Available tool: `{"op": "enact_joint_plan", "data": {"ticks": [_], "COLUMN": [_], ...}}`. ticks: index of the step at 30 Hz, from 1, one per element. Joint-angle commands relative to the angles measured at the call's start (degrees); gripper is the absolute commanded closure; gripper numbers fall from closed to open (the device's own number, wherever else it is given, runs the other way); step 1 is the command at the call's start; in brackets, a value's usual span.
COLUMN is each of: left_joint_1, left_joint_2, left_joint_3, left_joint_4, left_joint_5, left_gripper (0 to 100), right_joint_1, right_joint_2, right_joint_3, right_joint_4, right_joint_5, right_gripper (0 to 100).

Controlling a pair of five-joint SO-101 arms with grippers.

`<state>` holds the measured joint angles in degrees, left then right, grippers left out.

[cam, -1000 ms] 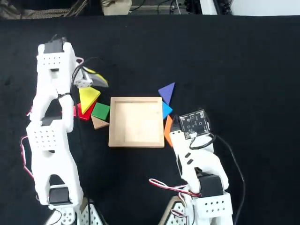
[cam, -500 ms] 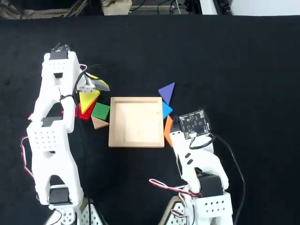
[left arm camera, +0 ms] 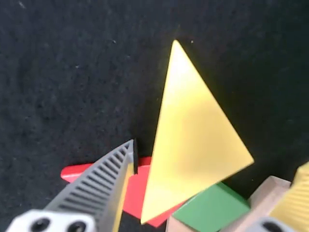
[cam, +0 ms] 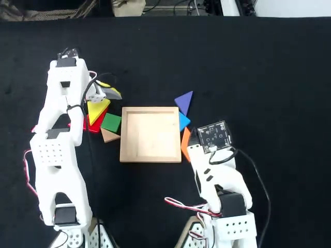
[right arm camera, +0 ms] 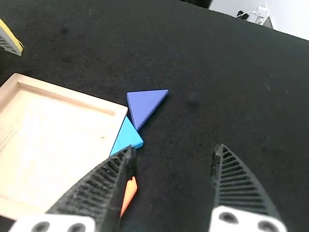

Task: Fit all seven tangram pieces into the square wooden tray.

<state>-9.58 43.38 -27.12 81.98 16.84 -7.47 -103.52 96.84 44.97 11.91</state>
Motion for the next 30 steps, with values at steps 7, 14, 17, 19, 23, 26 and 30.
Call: {"op": "enact_joint_plan", "data": {"ticks": [7, 14, 17, 19, 23, 26, 30], "left_joint_1": [0.48, 0.66, 0.66, 0.75, 1.01, 1.27, 1.45], "left_joint_2": [4.4, 4.57, 4.57, 4.57, 4.48, 5.19, 5.98], "left_joint_3": [-7.87, -8.31, -8.31, -8.4, -8.57, -11.21, -13.85], "left_joint_4": [-0.26, -0.26, -0.26, -0.44, -0.79, -0.44, -0.35], "left_joint_5": [-3.08, -4.75, -4.75, -4.75, -4.4, -4.48, -4.48], "left_gripper": [61, 63, 63, 63, 63, 63, 63], "right_joint_1": [-1.05, -1.05, -1.05, -1.05, -1.05, -1.05, -1.05], "right_joint_2": [-3.21, -3.21, -3.21, -3.21, -3.21, -3.21, -3.21], "right_joint_3": [-0.31, -0.31, -0.31, -0.31, -0.31, -0.31, -0.31], "right_joint_4": [0.35, 0.26, 0.26, 0.26, 0.26, 0.35, 0.35], "right_joint_5": [0.53, 0.53, 0.53, 0.53, 0.53, 0.53, 0.53], "right_gripper": [73.7, 73.7, 73.7, 73.7, 73.7, 73.7, 73.7]}}
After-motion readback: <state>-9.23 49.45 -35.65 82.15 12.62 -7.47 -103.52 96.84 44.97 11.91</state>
